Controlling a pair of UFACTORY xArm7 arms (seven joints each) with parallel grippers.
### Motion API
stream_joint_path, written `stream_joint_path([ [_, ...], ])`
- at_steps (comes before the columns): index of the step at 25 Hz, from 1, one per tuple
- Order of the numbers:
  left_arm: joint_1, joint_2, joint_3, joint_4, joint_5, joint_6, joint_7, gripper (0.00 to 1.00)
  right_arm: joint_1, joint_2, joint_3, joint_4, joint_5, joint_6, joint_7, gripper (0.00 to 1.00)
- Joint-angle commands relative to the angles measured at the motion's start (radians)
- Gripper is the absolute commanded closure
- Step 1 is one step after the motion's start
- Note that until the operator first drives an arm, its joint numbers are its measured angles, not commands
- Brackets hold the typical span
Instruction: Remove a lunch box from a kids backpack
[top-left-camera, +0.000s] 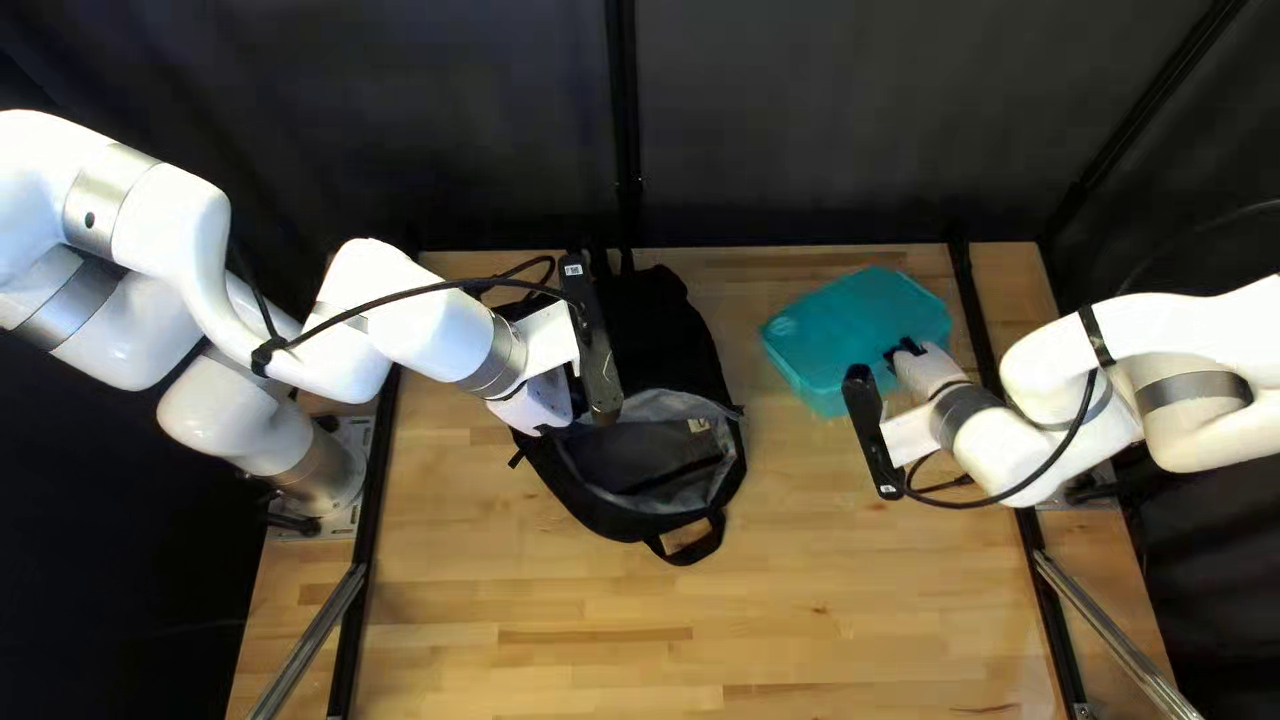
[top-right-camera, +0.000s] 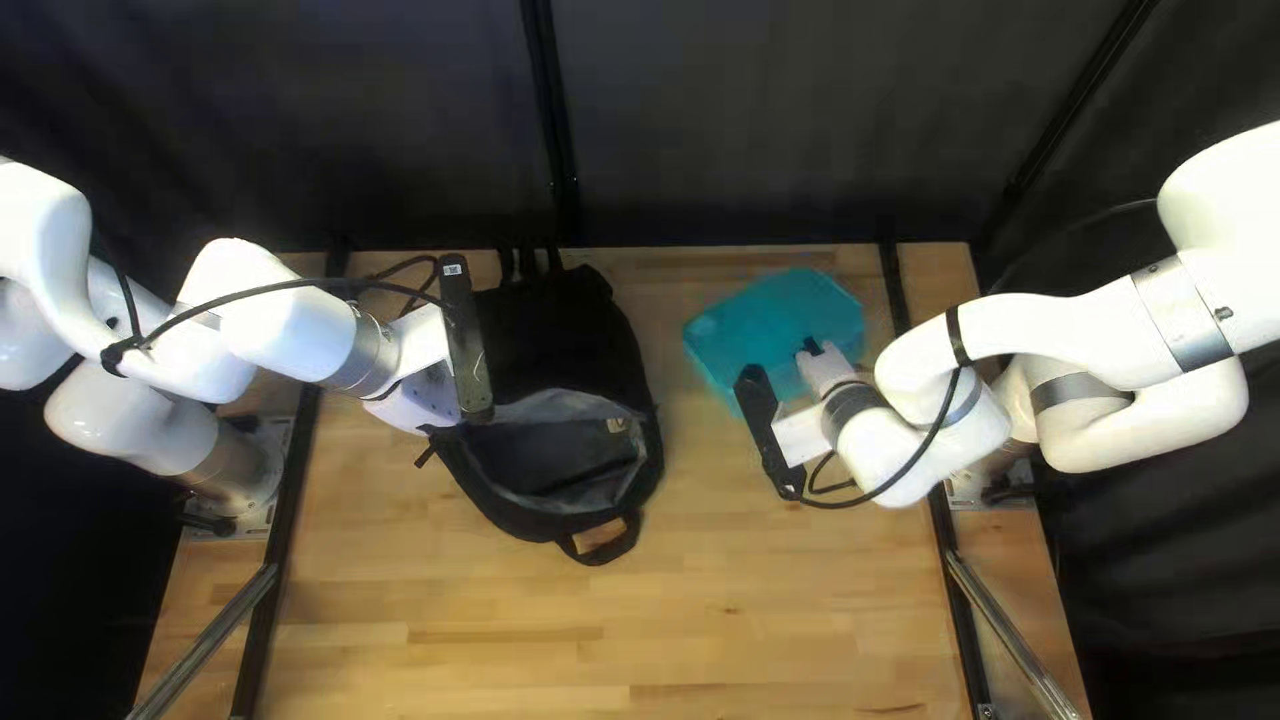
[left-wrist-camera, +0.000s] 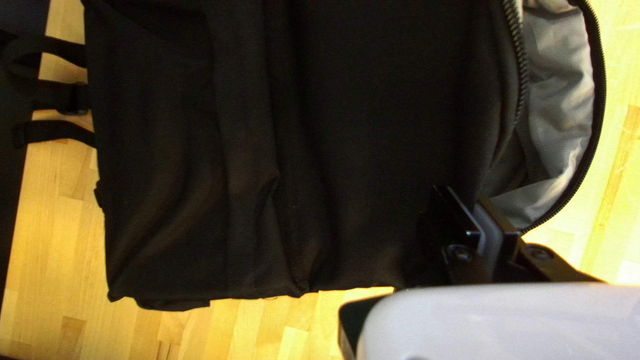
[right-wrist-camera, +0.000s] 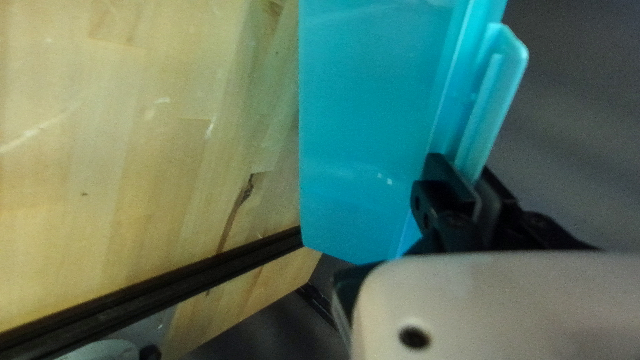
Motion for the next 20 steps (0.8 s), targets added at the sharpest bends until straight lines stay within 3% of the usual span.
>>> stream_joint_path([
  [1,-0.002,0.002,-0.001,0.004,-0.001,0.003,0.002,1.0,-0.008,0.034,0.007,-0.006,-0.018,-0.032,0.036,1.0],
  [17,-0.006,0.01,0.002,0.008,-0.003,-0.005,0.006,1.0,-0.011,0.11,0.039,-0.01,-0.055,-0.09,0.137,1.0],
  [20,-0.005,0.01,0.003,0.007,-0.003,-0.007,0.004,1.0,-0.008,0.111,0.042,-0.022,-0.058,-0.104,0.15,0.9],
])
